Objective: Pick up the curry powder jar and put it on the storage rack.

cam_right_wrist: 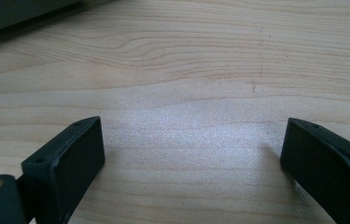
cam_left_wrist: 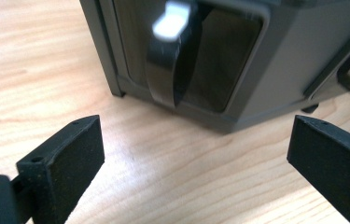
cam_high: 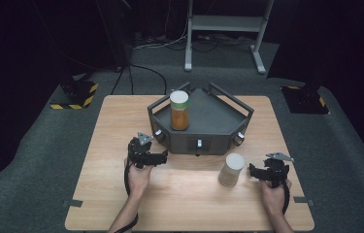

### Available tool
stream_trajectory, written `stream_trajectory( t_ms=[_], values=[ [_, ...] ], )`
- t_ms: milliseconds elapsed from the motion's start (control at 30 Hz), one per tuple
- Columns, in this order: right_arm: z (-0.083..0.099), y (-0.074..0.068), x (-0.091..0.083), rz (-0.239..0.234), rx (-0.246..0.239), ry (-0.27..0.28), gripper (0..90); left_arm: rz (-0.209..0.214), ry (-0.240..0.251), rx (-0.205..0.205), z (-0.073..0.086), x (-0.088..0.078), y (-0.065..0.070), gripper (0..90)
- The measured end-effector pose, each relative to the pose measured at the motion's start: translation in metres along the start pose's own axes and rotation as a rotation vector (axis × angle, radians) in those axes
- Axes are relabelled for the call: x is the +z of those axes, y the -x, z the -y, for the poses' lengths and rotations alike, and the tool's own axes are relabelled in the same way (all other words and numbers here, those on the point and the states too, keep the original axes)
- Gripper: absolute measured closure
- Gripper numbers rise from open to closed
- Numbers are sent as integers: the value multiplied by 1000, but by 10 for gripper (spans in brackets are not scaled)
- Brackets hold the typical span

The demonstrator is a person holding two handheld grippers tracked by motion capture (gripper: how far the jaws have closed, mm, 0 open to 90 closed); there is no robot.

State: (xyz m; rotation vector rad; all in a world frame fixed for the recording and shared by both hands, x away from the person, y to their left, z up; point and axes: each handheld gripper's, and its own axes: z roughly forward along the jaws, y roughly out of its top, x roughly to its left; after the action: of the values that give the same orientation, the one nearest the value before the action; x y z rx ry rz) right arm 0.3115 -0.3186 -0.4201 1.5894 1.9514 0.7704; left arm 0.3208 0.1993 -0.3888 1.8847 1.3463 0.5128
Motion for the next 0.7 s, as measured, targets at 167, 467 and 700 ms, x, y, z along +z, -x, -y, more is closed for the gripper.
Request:
stream_trajectory(
  t_ms=[167,467,700],
  values=[
    [0,0,0,0,0,0,55,-2,-17,-1,9,8,3,38],
    [0,0,0,0,0,0,55,-19,-54,-7,19,25,9,34],
    [0,0,0,0,0,0,55,-55,-83,-1,28,37,14,33]
  ],
)
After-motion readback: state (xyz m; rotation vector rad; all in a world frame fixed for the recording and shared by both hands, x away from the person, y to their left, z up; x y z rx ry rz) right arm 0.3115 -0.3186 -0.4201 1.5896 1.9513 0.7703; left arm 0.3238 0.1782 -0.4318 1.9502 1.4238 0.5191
